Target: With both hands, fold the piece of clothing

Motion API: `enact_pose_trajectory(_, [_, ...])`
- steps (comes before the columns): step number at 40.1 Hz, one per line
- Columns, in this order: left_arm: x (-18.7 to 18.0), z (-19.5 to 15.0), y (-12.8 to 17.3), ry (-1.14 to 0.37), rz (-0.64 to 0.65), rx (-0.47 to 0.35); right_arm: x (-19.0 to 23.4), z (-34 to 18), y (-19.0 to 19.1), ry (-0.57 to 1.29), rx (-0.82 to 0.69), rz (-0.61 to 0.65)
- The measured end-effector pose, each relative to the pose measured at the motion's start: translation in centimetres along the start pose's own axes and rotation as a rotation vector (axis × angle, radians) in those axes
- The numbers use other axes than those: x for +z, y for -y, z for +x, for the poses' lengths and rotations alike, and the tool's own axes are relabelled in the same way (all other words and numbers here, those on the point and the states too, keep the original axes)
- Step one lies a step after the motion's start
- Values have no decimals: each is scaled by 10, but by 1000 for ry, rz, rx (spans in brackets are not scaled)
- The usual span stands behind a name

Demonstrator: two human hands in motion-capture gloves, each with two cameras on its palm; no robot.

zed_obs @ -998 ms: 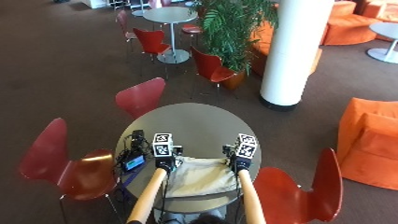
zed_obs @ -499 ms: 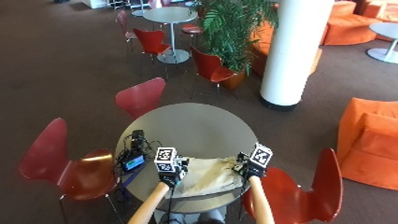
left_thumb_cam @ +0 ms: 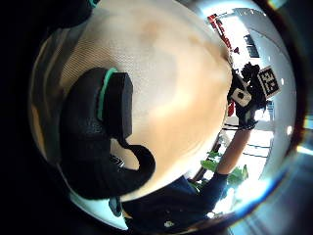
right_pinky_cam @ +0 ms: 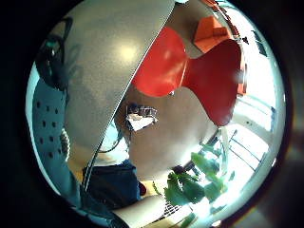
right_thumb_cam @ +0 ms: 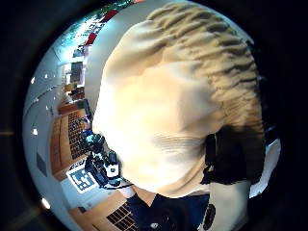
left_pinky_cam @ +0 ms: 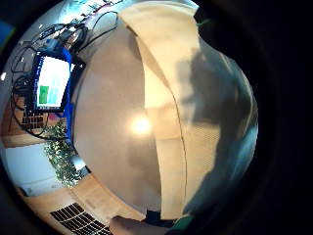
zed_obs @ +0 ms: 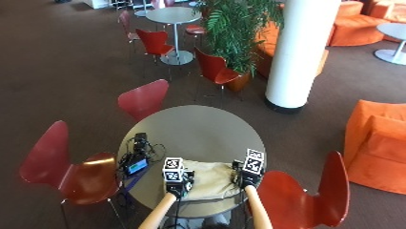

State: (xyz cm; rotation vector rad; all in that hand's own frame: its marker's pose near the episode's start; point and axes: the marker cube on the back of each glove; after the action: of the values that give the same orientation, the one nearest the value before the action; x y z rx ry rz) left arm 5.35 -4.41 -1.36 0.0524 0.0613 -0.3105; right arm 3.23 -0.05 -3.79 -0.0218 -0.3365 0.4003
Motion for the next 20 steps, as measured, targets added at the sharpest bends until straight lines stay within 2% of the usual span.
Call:
enact_pose_trajectory(6, [13,12,-7,-62,-96,49,-7,18,11,-27,29,34])
enact_pose_trajectory(10, [17,21,-10,-45,-69,82,-17,44,16,-14,58,49])
enact_pose_trajectory(15, [16,23,-11,20,-79,82,-35,78,19,4,157,103])
enact_pose_trajectory(20, [10,22,-7,8,-94,123,-37,104,58,96,184,110])
